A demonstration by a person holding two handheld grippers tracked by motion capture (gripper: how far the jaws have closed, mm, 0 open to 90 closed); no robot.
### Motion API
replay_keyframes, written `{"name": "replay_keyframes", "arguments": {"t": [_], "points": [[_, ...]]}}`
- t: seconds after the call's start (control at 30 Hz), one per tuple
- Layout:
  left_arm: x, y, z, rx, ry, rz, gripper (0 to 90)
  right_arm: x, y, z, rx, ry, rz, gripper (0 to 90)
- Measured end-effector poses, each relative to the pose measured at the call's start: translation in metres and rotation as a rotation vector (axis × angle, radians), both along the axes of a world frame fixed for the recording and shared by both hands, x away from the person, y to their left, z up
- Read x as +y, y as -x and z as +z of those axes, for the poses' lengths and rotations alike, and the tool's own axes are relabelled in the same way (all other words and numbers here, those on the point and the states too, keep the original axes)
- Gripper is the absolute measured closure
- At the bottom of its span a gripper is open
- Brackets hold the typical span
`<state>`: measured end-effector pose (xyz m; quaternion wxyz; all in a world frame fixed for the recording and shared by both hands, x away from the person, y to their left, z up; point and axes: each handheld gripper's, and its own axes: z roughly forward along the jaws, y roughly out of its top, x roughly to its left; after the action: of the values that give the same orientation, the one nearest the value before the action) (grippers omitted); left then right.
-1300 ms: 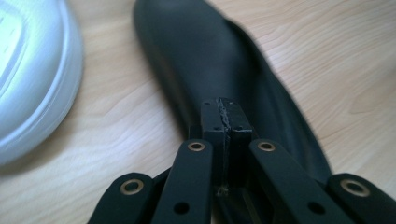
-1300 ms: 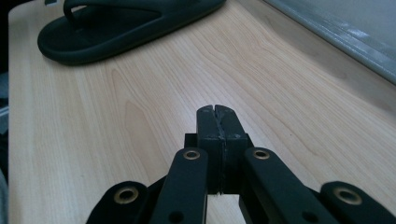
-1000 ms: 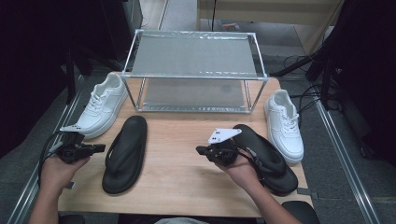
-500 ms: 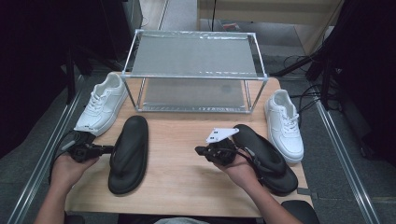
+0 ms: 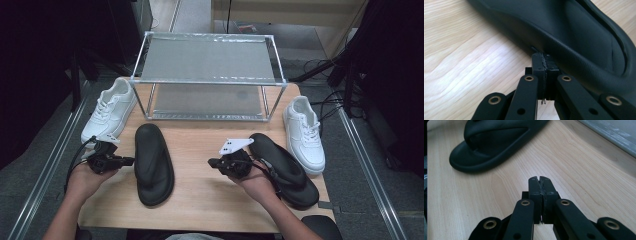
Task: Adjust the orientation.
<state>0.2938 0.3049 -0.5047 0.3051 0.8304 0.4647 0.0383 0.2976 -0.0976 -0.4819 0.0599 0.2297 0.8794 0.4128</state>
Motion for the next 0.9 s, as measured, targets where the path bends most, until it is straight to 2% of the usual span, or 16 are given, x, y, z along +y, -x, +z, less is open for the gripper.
{"name": "replay_keyframes", "arguments": {"t": [0.13, 0.2, 0.3, 0.33, 0.43, 0.5, 0.57, 0.7, 0.8, 0.83, 0.9], "points": [[-0.009, -0.002, 0.000, -0.001, 0.001, -0.024, 90.0, -0.001, 0.000, 0.000, -0.001, 0.006, -0.001, 89.7], [-0.018, -0.004, 0.000, 0.004, 0.007, -0.060, 90.0, -0.002, 0.001, -0.001, 0.004, 0.005, -0.004, 89.7], [-0.024, -0.004, 0.000, 0.004, 0.008, -0.086, 90.0, -0.003, 0.002, -0.002, 0.008, 0.010, -0.008, 89.7], [-0.032, -0.005, 0.000, 0.006, 0.005, -0.107, 90.0, -0.003, 0.002, -0.002, 0.006, 0.008, -0.010, 89.8], [-0.036, -0.003, 0.003, 0.003, 0.024, -0.150, 90.0, -0.004, 0.003, -0.003, 0.014, 0.005, -0.017, 89.7], [-0.027, -0.002, 0.011, -0.020, 0.054, -0.142, 90.0, -0.005, 0.003, -0.004, 0.028, -0.019, -0.025, 89.7], [-0.017, -0.004, 0.019, -0.051, 0.073, -0.113, 90.0, -0.003, 0.004, -0.007, 0.046, -0.062, -0.034, 90.0], [-0.004, -0.018, 0.028, -0.076, 0.094, -0.056, 90.0, 0.011, 0.008, -0.012, 0.013, -0.062, -0.029, 90.0], [-0.005, -0.026, 0.030, -0.081, 0.093, -0.059, 90.0, 0.020, 0.006, -0.017, 0.024, -0.061, -0.031, 90.0], [-0.006, -0.035, 0.032, -0.076, 0.090, -0.083, 90.0, 0.023, 0.006, -0.018, 0.036, -0.067, -0.034, 90.0], [-0.005, -0.040, 0.033, -0.069, 0.104, -0.099, 90.0, 0.028, 0.006, -0.019, 0.036, -0.070, -0.045, 90.0]]}}
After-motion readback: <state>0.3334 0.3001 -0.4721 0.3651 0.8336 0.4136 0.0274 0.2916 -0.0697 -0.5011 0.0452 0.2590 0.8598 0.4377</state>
